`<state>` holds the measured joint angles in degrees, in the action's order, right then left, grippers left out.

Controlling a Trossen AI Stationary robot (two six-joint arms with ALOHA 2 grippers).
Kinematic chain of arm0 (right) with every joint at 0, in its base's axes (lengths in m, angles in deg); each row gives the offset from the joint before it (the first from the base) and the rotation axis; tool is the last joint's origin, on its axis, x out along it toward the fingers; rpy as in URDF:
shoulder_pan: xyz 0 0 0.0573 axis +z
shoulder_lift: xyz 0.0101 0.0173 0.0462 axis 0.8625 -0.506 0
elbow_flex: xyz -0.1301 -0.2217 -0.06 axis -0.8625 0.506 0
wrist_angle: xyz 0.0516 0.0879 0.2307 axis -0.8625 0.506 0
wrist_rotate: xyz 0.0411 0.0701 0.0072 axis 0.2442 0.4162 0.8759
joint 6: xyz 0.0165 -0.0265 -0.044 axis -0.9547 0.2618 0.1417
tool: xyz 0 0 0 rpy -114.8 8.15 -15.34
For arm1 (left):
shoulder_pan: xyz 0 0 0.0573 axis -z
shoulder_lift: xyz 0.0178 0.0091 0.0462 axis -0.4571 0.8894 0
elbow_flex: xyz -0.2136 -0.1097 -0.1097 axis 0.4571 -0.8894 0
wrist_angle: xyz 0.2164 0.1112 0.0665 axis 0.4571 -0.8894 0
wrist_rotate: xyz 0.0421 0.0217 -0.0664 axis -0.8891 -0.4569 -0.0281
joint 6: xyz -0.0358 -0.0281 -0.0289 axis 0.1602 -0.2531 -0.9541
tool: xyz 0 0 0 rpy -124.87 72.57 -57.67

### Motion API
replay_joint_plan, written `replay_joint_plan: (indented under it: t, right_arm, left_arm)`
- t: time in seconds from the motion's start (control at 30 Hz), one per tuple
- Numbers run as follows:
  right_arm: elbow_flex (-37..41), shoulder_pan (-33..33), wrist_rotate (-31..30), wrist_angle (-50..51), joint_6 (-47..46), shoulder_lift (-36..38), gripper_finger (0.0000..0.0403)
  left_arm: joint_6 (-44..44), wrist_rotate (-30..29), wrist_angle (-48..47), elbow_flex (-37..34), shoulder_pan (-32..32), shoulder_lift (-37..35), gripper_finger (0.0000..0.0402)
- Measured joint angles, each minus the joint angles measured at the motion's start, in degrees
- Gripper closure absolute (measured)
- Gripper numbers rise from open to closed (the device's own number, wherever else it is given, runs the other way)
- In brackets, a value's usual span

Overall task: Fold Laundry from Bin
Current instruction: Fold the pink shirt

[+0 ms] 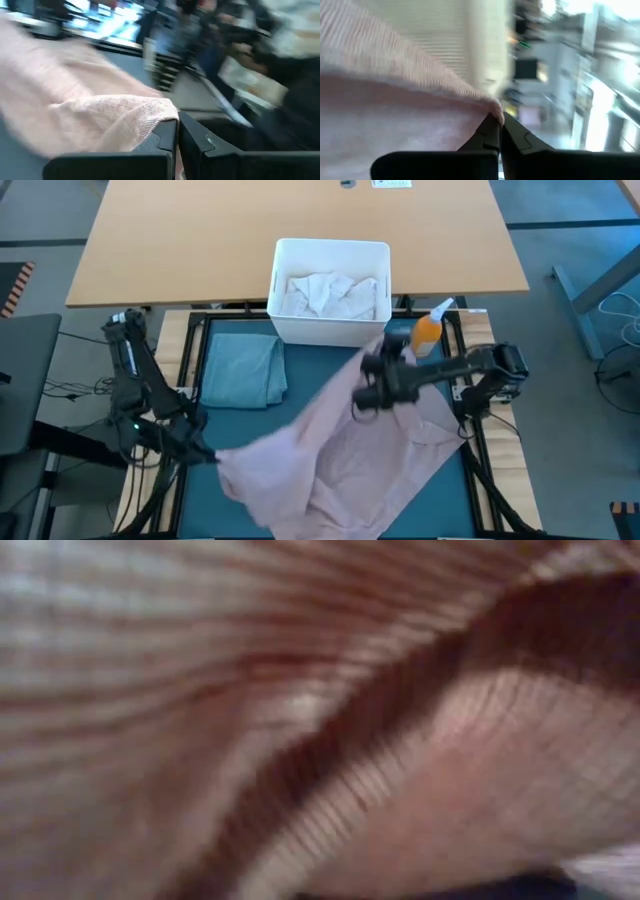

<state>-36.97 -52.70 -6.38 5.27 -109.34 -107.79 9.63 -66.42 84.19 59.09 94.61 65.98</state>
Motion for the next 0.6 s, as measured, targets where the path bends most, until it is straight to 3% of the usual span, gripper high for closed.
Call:
replay_joint_plan:
  t: [0.07, 0.13, 0.23, 0.33, 0.5, 0.6]
  right_arm:
    - [-1.19, -4.37, -4.71, -0.11, -2.78, 0.22, 0.0386]
    - [-2.32, -7.09, -4.90, -0.18, -8.38, 0.62, 0.0386]
    - [-1.58, -7.54, 4.37, -1.63, -14.91, 0.93, 0.0386]
    - [1.87, -3.79, 15.12, -6.00, -18.17, 0.59, 0.0386]
    - [11.52, 3.74, 20.89, -16.47, -18.41, 0.58, 0.0386]
    - [16.46, 4.36, 23.89, -19.51, -21.87, 0.56, 0.0386]
  left_arm:
    - [-0.59, -5.49, -2.63, 0.00, 1.87, -2.68, 0.0401]
    - [-0.66, -8.43, -3.98, 0.00, 3.40, -4.65, 0.0401]
    - [-0.55, -9.26, -5.46, 0.00, 4.81, -5.76, 0.0401]
    - [-3.47, -9.10, -9.51, 0.00, 5.72, -5.71, 0.0401]
    - [-14.13, -6.13, -19.94, -0.02, 6.24, -5.81, 0.0401]
    - [-19.21, -4.85, -24.49, -0.02, 6.24, -5.87, 0.0401]
